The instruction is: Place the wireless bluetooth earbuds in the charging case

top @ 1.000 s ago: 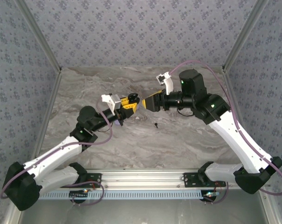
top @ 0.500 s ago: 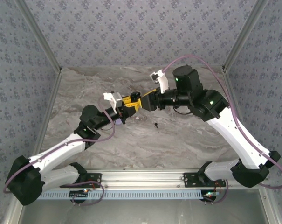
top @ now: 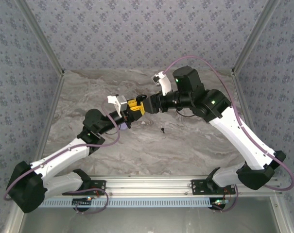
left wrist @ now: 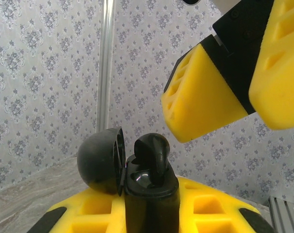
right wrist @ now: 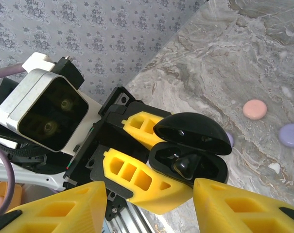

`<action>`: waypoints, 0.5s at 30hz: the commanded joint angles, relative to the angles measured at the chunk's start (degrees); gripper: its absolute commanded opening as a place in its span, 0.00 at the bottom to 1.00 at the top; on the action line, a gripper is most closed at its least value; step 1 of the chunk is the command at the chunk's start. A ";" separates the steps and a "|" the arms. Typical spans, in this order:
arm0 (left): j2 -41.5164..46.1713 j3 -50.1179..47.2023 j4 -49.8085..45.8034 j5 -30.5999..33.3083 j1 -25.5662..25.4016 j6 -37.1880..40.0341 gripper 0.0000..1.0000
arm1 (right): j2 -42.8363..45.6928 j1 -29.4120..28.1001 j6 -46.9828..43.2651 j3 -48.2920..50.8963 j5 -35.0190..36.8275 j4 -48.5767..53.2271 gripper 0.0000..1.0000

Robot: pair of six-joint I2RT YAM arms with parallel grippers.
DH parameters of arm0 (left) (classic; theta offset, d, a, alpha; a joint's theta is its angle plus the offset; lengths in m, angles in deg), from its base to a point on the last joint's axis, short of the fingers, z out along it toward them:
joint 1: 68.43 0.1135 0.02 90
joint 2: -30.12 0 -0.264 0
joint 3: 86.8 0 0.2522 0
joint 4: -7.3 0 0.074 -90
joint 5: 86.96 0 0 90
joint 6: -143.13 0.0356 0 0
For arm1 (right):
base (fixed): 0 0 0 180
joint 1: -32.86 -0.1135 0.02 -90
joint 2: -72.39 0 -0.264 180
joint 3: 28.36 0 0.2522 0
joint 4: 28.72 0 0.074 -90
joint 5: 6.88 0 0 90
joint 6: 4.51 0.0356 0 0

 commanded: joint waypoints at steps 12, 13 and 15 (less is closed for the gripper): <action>0.45 2.18 2.77 -0.89 -0.49 -0.63 0.00 | -2.34 -0.94 -1.59 -3.30 0.24 0.70 0.52; 0.41 2.22 2.78 -0.86 -0.46 -0.69 0.00 | -2.41 -0.98 -1.61 -3.39 0.09 0.77 0.51; 0.48 2.14 2.81 -0.97 -0.51 -0.72 0.00 | -2.73 -0.94 -1.67 -3.52 -0.02 0.73 0.51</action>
